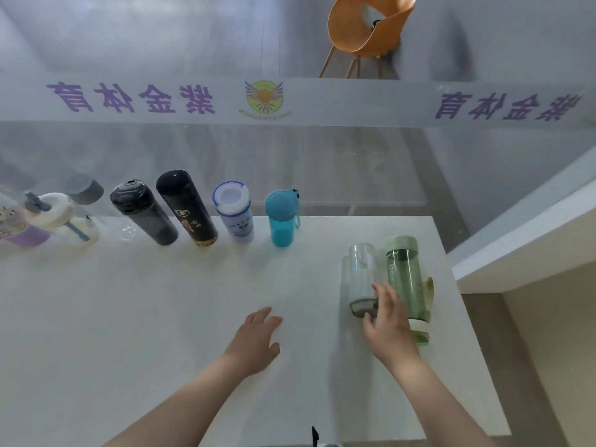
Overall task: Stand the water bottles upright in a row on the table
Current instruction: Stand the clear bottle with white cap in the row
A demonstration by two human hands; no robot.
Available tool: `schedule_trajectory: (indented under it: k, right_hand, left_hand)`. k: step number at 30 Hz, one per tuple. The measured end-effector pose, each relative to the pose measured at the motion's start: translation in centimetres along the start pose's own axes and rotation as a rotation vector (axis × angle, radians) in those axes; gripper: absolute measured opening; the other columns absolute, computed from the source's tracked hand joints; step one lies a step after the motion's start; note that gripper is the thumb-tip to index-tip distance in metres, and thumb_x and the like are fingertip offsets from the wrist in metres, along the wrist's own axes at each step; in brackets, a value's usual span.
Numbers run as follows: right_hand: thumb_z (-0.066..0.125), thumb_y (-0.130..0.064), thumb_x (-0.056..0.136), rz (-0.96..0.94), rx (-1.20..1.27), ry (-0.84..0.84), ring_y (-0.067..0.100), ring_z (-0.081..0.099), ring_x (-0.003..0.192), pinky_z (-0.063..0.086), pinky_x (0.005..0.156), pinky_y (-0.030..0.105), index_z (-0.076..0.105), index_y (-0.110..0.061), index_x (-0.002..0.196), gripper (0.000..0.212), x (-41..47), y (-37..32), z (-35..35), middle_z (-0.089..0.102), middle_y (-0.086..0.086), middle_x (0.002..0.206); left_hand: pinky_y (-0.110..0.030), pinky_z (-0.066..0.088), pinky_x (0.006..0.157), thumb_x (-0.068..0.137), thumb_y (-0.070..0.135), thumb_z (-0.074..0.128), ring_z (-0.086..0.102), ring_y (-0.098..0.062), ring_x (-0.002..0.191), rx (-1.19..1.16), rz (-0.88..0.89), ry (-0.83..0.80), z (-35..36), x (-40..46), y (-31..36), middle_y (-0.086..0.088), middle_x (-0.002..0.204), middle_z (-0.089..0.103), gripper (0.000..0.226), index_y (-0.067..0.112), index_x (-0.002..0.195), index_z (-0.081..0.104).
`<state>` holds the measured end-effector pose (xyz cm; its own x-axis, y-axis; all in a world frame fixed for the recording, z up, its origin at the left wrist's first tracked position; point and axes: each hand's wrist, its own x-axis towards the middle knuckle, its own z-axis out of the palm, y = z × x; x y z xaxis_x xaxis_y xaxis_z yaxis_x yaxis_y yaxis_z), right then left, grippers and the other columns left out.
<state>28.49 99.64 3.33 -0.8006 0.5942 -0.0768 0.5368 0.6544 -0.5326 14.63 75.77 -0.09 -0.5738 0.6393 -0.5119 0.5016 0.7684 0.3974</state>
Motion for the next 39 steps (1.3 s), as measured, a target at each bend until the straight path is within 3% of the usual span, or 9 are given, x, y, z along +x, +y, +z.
schedule_trajectory:
  k: [3,7,13,16,20,23,29,34,39]
  right_hand:
    - [0.057,-0.007,0.086,-0.014,0.041,-0.090,0.029,0.027,0.141,0.028,0.114,0.042,0.036,-0.009,0.140,0.059,0.7,1.2,-1.1,0.030,0.013,0.150]
    - [0.052,-0.013,0.091,-0.040,0.095,-0.188,0.021,0.015,0.146,0.016,0.115,0.027,0.029,-0.013,0.145,0.059,1.3,2.4,-1.8,0.019,0.008,0.156]
    - [0.055,-0.013,0.089,-0.005,0.232,-0.251,0.019,0.032,0.136,0.027,0.113,0.029,0.030,-0.012,0.143,0.060,2.2,3.5,-2.4,0.029,0.005,0.148]
    - [0.054,-0.013,0.089,0.000,0.233,-0.280,0.021,0.032,0.136,0.028,0.114,0.034,0.029,-0.012,0.144,0.061,2.5,3.8,-2.4,0.028,0.005,0.148]
    - [0.054,-0.010,0.087,-0.034,0.242,-0.283,0.020,0.040,0.128,0.033,0.109,0.031,0.039,-0.013,0.138,0.053,2.9,4.2,-2.4,0.039,0.003,0.138]
    - [0.057,-0.009,0.085,-0.062,0.242,-0.327,0.017,0.042,0.126,0.033,0.108,0.027,0.040,-0.015,0.138,0.056,3.0,4.9,-2.5,0.043,0.002,0.136]
    - [0.059,-0.012,0.083,-0.134,0.203,-0.411,0.016,0.038,0.132,0.032,0.111,0.029,0.035,-0.018,0.141,0.063,1.8,5.2,-1.8,0.032,0.001,0.145]
    - [0.060,-0.013,0.088,-0.146,0.262,-0.376,0.003,0.046,0.109,0.033,0.096,0.013,0.043,-0.020,0.135,0.051,1.4,4.7,-2.3,0.041,-0.004,0.132]
    - [0.062,-0.028,0.090,-0.160,0.316,-0.379,0.001,0.050,0.104,0.039,0.094,0.016,0.048,-0.026,0.134,0.046,1.1,4.5,-3.5,0.045,-0.015,0.121]
  left_hand:
    - [-0.029,0.021,0.117,0.092,0.029,0.054,0.025,-0.021,0.143,-0.138,-0.004,0.008,1.0,1.6,4.2,-0.002,0.156,0.027,0.057,0.023,0.146,0.034]
    - [-0.027,0.025,0.114,0.093,0.029,0.054,0.034,-0.016,0.139,-0.346,-0.036,0.006,1.6,3.5,9.4,0.002,0.152,0.035,0.056,0.024,0.145,0.034]
    - [-0.031,0.039,0.108,0.092,0.027,0.055,0.046,-0.015,0.129,-0.688,-0.081,-0.023,2.0,5.8,14.9,0.005,0.148,0.039,0.064,0.028,0.149,0.026]
    - [-0.027,0.036,0.108,0.093,0.022,0.054,0.042,-0.012,0.133,-0.718,-0.071,-0.030,2.6,6.1,16.0,0.006,0.147,0.039,0.069,0.028,0.150,0.017]
    - [-0.029,0.037,0.109,0.093,0.015,0.053,0.048,-0.008,0.125,-0.802,-0.072,-0.020,3.4,6.1,16.3,0.010,0.140,0.043,0.072,0.027,0.151,0.012]
    - [-0.030,0.043,0.104,0.091,0.011,0.055,0.057,-0.012,0.115,-0.850,-0.105,0.054,3.7,6.1,15.9,0.003,0.131,0.052,0.068,0.026,0.147,0.020]
    - [-0.024,0.050,0.089,0.089,0.011,0.062,0.066,-0.014,0.098,-0.888,-0.106,0.123,4.0,4.6,15.0,0.003,0.104,0.056,0.059,0.026,0.138,0.032]
    - [-0.016,0.048,0.076,0.086,0.013,0.067,0.066,-0.007,0.082,-0.883,-0.108,0.188,3.9,3.3,14.3,0.001,0.097,0.059,0.058,0.027,0.135,0.039]
    - [-0.012,0.047,0.074,0.084,0.022,0.072,0.066,-0.002,0.077,-0.873,-0.096,0.271,2.7,1.8,14.1,0.003,0.087,0.060,0.048,0.035,0.125,0.049]
